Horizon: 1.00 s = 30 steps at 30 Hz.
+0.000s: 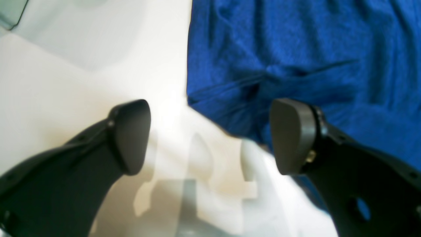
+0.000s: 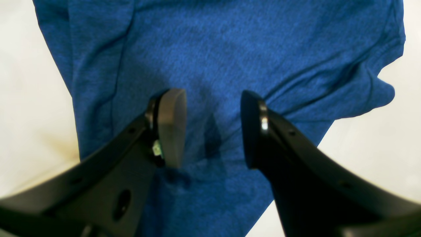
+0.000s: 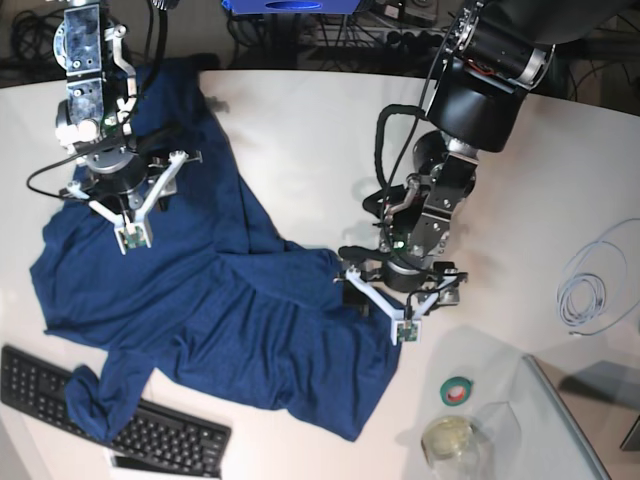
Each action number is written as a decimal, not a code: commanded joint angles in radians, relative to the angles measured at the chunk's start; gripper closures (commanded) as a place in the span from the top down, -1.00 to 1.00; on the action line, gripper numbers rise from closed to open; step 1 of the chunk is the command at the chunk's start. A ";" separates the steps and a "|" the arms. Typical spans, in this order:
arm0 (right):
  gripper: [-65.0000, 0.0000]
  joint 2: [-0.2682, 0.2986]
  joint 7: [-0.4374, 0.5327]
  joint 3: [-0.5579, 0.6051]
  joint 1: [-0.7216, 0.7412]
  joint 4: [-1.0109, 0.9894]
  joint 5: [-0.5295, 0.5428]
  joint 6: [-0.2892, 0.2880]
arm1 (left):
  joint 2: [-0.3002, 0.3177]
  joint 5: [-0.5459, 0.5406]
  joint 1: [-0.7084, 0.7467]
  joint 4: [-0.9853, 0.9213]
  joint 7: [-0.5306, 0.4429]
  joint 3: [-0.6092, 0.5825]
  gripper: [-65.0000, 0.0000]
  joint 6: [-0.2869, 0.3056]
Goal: Layout the t-shirt on the table in an organized manner, then fold the t-shirt properly
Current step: 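Grasp the hem corner with the left gripper and pull it outward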
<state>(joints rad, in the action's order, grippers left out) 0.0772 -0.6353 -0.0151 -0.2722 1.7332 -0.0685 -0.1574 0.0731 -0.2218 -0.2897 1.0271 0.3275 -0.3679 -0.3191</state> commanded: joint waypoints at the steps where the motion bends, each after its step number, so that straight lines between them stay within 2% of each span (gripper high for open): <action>1: -0.23 0.005 0.019 -0.003 0.009 0.017 -0.003 0.002 | -0.009 0.008 -0.036 0.006 -0.028 -0.003 0.57 0.001; 9: -0.23 0.003 0.019 -0.003 0.015 0.017 -0.003 0.002 | -0.074 0.008 -0.105 -0.103 -0.028 -0.003 0.57 0.001; 18: -0.23 0.005 0.019 -0.003 0.015 0.017 -0.003 0.002 | -0.077 0.008 -0.105 -0.118 -0.028 -0.003 0.54 0.002; 19: -0.23 0.005 0.019 -0.003 0.017 0.017 -0.003 0.002 | -0.078 0.008 -0.107 -0.132 -0.029 -0.003 0.47 0.005; 21: -0.23 0.005 0.021 -0.003 0.017 0.017 -0.003 0.002 | -0.080 0.008 -0.125 -0.172 -0.029 -0.003 0.17 0.045; 23: -0.23 0.002 0.021 -0.010 0.017 0.017 -0.003 0.002 | -0.081 0.008 -0.128 -0.187 -0.029 0.010 -0.37 0.099; 24: -0.23 0.000 0.021 -0.012 0.017 0.017 -0.003 0.002 | -0.081 0.008 -0.128 -0.173 -0.024 0.010 -0.76 0.108; 25: -0.23 0.000 0.021 -0.012 0.015 0.017 -0.003 0.002 | -0.080 0.006 -0.124 -0.143 -0.021 0.010 -1.00 0.108; 28: -0.23 -0.001 0.021 -0.013 0.011 0.017 -0.003 0.002 | -0.049 0.006 -0.076 -0.006 -0.012 0.066 -1.00 0.090; 30: -0.23 -0.001 0.021 -0.015 0.011 0.017 -0.003 0.008 | -0.043 0.008 -0.070 0.049 0.066 0.116 -1.00 0.091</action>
<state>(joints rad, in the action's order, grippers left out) 0.0734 -0.6350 -0.0261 -0.2699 1.7332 -0.0685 -0.1570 0.0227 -0.2211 -0.3359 1.0637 0.4217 -0.2539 -0.2180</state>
